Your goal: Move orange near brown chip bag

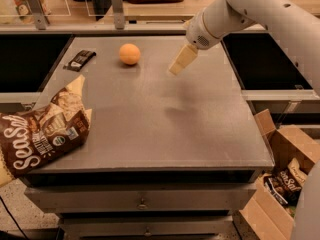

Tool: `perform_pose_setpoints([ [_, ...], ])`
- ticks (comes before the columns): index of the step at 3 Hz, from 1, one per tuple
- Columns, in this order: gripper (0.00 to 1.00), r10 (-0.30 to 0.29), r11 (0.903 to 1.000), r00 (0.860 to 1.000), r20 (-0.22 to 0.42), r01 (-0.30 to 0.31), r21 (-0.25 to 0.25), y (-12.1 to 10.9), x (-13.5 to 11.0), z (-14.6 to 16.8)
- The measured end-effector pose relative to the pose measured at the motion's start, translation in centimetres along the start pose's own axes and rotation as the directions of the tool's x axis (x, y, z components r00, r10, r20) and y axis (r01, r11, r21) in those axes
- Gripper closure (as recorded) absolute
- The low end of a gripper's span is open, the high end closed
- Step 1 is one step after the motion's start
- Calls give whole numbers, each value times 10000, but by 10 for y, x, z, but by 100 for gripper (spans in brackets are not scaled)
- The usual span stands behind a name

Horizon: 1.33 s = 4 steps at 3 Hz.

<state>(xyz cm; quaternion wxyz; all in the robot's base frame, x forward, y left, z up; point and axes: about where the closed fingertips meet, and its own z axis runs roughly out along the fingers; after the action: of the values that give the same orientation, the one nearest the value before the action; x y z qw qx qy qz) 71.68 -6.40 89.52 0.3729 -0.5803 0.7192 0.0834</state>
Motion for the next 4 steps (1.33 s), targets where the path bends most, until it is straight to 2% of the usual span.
perform_pose_setpoints([
  [1,0,172,9998,9977,660,-167,-77,3,-9,9],
  [2,0,443,9989,9871,1537,-415,-218,3,-24,27],
  [3,0,865,9961,9769,1955,-816,-332,0,-34,50],
  [4,0,1502,9887,9616,2295,-1459,-360,-3,-39,70],
])
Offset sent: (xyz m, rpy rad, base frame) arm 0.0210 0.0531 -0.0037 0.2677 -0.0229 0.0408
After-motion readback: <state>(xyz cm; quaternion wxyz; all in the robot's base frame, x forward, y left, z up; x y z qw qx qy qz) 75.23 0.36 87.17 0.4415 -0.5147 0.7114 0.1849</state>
